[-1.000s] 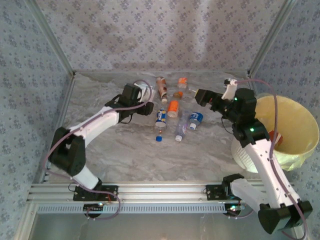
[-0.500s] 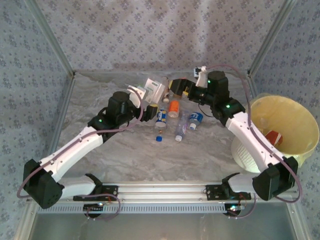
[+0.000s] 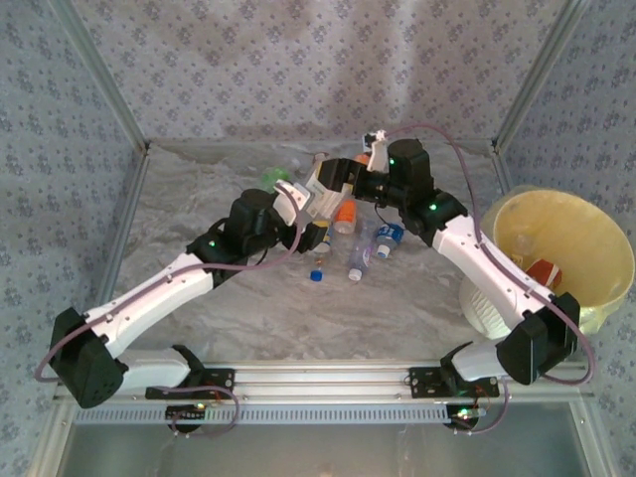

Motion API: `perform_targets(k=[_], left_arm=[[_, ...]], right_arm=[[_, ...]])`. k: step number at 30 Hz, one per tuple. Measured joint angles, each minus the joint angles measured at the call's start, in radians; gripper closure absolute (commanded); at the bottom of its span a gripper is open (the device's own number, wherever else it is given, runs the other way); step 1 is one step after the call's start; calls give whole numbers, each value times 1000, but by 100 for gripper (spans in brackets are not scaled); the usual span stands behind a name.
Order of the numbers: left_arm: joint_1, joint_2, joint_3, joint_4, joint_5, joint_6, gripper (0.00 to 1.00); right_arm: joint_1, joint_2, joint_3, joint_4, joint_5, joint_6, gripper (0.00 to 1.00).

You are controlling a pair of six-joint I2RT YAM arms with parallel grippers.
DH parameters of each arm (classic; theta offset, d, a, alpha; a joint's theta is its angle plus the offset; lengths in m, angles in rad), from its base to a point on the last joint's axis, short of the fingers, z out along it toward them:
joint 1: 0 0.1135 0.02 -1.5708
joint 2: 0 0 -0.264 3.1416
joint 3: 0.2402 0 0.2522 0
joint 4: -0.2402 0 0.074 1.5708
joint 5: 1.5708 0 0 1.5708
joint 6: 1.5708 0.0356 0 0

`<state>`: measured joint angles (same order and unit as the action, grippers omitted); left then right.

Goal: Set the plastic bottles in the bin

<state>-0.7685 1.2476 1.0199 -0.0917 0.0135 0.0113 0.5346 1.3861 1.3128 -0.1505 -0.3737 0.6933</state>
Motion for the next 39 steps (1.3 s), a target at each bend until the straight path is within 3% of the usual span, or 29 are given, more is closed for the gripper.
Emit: perform_targets(k=[5, 15, 19, 24, 35, 39], left_arm=[[-10, 18, 24, 0, -12, 6, 30], [-18, 22, 31, -2, -11, -8, 25], [-18, 39, 46, -2, -1, -10, 20], [-23, 45, 56, 7, 14, -11, 2], [-43, 10, 7, 109, 79, -55, 2], [-13, -55, -51, 138, -19, -78, 2]], right_arm=[[4, 13, 3, -26, 19, -8, 22], [3, 16, 8, -64, 19, -46, 50], [0, 5, 8, -72, 37, -52, 53], [0, -29, 1, -92, 71, -72, 56], [-39, -177, 18, -240, 223, -159, 58], [-93, -277, 41, -356, 346, -241, 59]])
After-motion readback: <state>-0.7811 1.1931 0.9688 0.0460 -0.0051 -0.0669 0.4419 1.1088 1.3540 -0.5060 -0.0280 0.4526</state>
